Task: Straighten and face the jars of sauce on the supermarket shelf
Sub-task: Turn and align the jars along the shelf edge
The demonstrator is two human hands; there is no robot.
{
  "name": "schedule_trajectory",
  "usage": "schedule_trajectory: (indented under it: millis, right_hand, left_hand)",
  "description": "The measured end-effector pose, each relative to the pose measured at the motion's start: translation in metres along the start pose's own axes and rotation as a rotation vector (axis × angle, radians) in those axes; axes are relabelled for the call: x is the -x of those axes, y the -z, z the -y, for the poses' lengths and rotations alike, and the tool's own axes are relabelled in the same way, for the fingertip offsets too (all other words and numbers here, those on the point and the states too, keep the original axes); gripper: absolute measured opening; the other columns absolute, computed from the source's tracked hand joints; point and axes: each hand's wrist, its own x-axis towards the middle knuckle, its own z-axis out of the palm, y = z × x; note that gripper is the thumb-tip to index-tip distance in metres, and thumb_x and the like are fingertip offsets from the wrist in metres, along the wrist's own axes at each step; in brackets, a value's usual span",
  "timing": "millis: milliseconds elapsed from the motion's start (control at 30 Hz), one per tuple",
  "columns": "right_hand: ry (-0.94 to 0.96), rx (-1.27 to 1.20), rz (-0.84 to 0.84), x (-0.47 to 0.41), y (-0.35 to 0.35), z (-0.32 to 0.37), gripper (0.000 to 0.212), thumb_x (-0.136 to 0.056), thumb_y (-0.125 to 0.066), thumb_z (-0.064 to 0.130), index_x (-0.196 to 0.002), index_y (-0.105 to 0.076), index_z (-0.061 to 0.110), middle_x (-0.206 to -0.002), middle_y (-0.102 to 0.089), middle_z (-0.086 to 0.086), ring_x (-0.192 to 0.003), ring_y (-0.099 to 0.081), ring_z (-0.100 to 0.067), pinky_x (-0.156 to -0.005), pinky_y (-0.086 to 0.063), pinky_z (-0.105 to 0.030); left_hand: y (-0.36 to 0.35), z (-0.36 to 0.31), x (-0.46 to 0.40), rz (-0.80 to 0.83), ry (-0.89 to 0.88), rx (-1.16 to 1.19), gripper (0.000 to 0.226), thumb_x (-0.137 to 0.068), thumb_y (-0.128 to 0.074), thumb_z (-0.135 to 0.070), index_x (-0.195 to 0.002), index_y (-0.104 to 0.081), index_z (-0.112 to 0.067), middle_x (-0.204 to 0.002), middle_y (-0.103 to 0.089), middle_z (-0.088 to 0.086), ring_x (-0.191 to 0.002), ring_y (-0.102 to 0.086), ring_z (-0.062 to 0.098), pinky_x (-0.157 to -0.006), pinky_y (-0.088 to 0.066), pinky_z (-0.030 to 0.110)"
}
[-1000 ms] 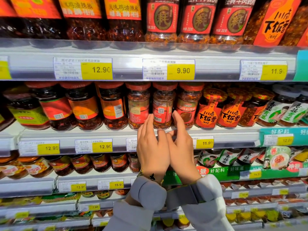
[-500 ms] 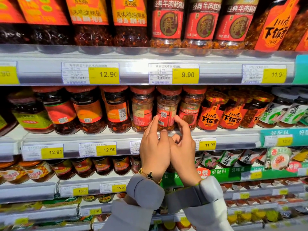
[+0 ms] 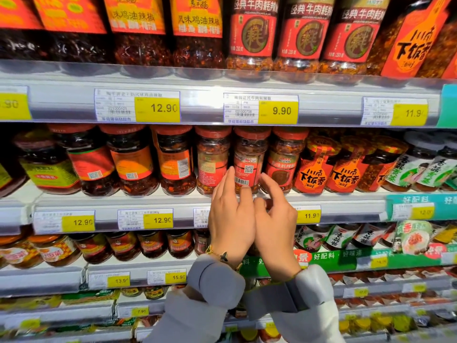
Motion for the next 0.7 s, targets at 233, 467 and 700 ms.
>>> schedule_trajectory:
  millis: [233,467,700]
  right_hand:
    - [-0.045,-0.105,0.07,-0.003,0.001,-0.003,0.047,-0.083,-0.056,0.005,-0.127,-0.052,0.022,-0.085,-0.069,-0.004,-0.089,-0.052,-0.016,-0.073,-0.043,-0.032]
    - [-0.061,-0.07,0.106,-0.008,0.006,-0.003,0.053,-0.084,-0.059,0.011,-0.134,-0.044,0.022,-0.093,-0.069,-0.014,-0.068,-0.056,-0.008,-0.066,-0.041,-0.025]
    - [-0.11,-0.114,0.112,-0.005,-0.004,-0.005,0.051,-0.081,-0.057,0.01,-0.129,-0.047,0.025,-0.048,-0.045,0.008,-0.049,-0.042,-0.005,-0.058,-0.036,-0.028]
  left_hand:
    - [-0.004,0.002,0.004,-0.015,0.011,0.008,0.047,-0.093,-0.041,-0.027,-0.14,-0.035,-0.024,-0.145,-0.039,-0.001,-0.131,-0.035,0.016,-0.108,-0.029,0.037]
    - [-0.007,-0.001,0.002,-0.048,-0.004,-0.024,0.048,-0.093,-0.04,-0.026,-0.14,-0.034,-0.021,-0.146,-0.037,0.0,-0.133,-0.032,0.016,-0.11,-0.026,0.036]
    - [-0.003,0.003,-0.006,-0.015,0.024,0.059,0.046,-0.093,-0.043,-0.026,-0.139,-0.038,-0.023,-0.147,-0.036,-0.004,-0.134,-0.032,0.011,-0.108,-0.024,0.025]
